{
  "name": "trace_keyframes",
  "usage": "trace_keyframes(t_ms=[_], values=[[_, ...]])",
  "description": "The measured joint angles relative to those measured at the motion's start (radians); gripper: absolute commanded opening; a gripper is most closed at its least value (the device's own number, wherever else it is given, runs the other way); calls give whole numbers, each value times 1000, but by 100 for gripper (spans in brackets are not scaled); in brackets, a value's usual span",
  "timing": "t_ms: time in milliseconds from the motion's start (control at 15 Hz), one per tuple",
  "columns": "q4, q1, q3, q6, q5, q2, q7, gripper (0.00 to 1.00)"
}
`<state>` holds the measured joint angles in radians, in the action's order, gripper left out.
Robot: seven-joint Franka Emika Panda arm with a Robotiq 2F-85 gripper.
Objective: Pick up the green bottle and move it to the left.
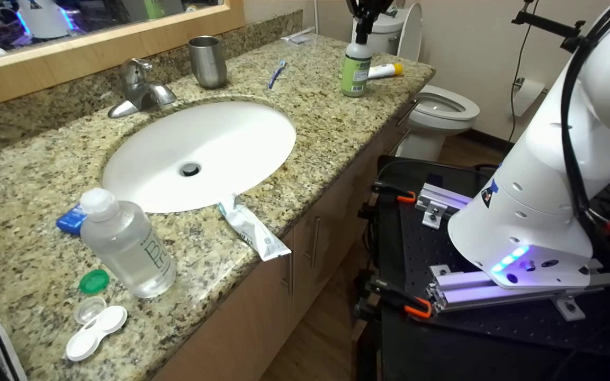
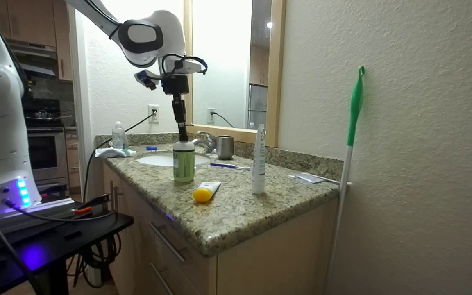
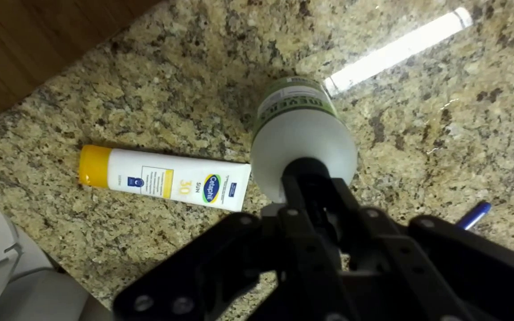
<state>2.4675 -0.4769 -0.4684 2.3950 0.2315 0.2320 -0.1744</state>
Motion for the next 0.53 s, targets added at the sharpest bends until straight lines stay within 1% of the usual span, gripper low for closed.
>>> trace_keyframes(t_ms=[133,200,400,533], values=[[0,-3,-4,3,-16,0,14,5],[-1,-3,-8,6,-49,1,33,5],[-12,16,-22,7,-255,32,155,5],[-26,42,-23,-13,-371,85,220,5]])
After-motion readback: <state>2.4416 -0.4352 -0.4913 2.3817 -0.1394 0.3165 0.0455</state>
